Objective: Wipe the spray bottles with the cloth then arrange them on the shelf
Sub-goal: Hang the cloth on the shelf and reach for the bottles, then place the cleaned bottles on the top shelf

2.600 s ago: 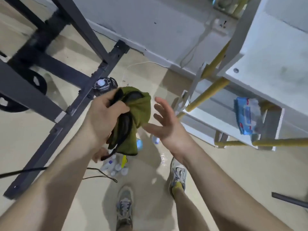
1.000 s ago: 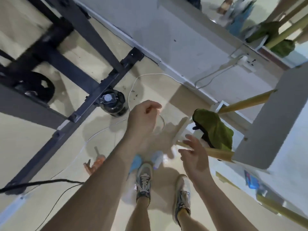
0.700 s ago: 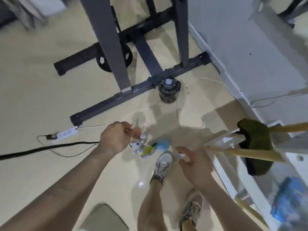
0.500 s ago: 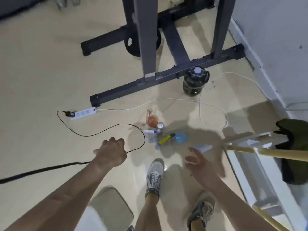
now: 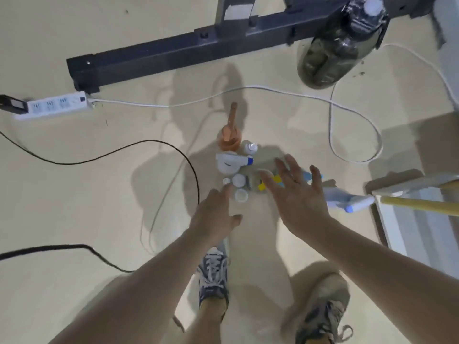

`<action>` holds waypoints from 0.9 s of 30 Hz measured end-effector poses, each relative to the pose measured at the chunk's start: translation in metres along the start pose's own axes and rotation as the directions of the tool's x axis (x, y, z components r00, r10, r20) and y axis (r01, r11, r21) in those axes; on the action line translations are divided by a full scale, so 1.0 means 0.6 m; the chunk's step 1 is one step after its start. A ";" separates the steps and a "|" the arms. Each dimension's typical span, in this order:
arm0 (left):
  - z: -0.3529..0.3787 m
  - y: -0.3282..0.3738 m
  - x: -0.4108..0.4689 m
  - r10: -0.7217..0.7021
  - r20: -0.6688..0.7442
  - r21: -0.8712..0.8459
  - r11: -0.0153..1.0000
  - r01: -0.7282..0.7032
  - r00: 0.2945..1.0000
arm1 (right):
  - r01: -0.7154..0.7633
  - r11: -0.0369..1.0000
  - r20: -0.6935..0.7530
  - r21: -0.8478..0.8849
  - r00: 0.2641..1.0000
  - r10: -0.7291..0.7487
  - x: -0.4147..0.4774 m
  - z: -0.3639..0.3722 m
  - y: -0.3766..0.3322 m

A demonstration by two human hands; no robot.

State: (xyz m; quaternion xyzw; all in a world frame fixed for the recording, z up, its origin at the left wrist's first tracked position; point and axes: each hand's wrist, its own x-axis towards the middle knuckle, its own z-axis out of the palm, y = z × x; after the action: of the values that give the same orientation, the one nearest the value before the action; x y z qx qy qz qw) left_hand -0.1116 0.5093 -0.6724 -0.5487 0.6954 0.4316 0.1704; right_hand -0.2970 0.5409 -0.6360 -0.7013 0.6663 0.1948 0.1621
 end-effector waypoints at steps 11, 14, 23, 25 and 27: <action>0.117 0.003 0.177 -0.030 -0.186 0.006 0.999 0.032 0.982 | 0.273 0.895 0.241 -0.354 0.951 -0.195 0.097 0.047 -0.069; 0.112 -0.020 0.177 0.099 -0.235 0.137 0.988 -0.068 0.967 | 0.256 0.920 0.129 -0.297 0.965 -0.227 0.082 0.041 -0.071; 0.014 -0.013 0.044 0.201 -0.110 0.248 0.954 -0.169 0.973 | -0.643 0.301 0.455 0.704 0.734 0.504 -0.070 -0.005 -0.001; -0.032 0.026 -0.020 0.223 -0.138 0.210 0.959 -0.191 0.965 | -0.600 -0.093 0.537 0.795 0.623 0.569 -0.137 -0.064 0.011; -0.087 0.084 -0.091 0.262 -0.176 0.191 0.955 -0.228 0.949 | -0.503 -0.248 0.536 0.828 0.580 0.613 -0.208 -0.144 0.029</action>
State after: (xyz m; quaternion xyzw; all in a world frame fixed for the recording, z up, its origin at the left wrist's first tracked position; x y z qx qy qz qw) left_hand -0.1268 0.5031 -0.5829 -0.4818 0.8060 0.3318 0.0903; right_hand -0.3139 0.6064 -0.4990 -0.0286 0.8600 -0.2665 0.4342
